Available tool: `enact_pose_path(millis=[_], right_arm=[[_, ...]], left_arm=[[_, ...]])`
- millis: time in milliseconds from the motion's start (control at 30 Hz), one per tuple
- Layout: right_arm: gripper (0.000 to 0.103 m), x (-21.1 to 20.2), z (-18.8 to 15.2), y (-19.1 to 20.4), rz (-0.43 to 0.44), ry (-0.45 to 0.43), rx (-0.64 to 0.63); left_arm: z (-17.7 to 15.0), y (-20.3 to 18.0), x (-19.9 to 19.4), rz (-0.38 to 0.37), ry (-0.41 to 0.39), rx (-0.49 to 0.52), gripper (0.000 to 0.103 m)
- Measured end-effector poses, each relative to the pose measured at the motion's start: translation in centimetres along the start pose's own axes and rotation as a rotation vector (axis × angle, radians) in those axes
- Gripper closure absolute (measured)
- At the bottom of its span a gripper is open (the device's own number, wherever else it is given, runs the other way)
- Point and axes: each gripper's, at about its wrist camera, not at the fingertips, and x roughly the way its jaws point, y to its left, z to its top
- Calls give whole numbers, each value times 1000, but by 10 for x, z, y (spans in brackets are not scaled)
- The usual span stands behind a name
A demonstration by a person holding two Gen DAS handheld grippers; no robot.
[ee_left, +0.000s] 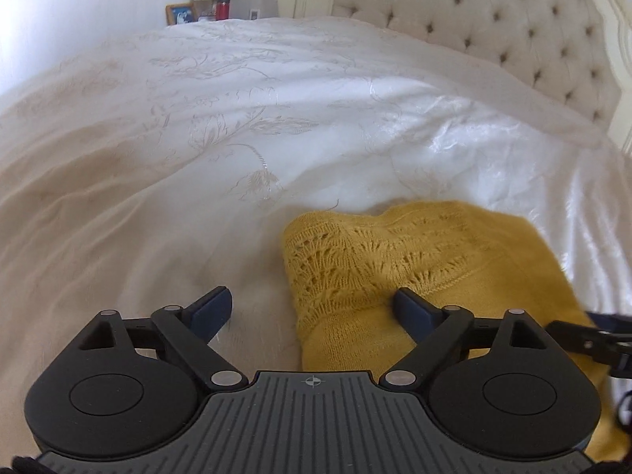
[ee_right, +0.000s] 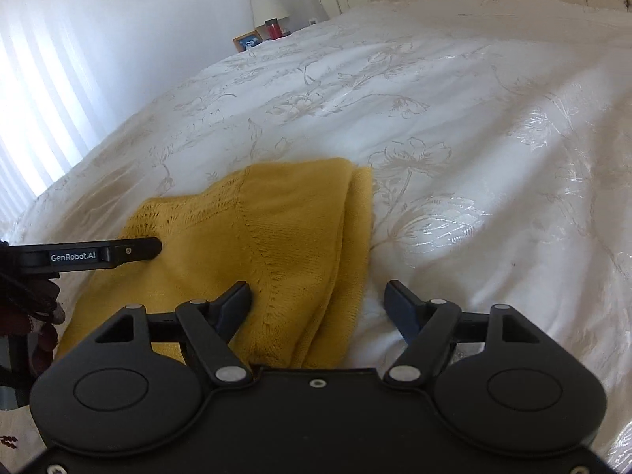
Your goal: Fold small clothes
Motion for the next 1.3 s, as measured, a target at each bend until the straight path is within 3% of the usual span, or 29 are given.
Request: enact_pose_path(millis=[167,533,733,1000,1233,1300], right_arm=[[26,-3,1,-13,60,-11,112],[24,1,3,-29,144,-16,221],[21,2,1,-28,168,-17,217],[20,5,-6,-38,224,-40,271],[20,18,2,-60,362,-2,390],[20,27,10,-61,392,35,394]], left_arm=[[-23,22,-18,-138,86,-150,14],[-67,10,-52,-288,162,-232,14],[-63,-2,-33,-294,153,-216,10],[-63,-21,-29,-287,157,-119,10],[-74,6,-35,-404,135,-292,12],[-76,10,-34,-405,129,-318,22]])
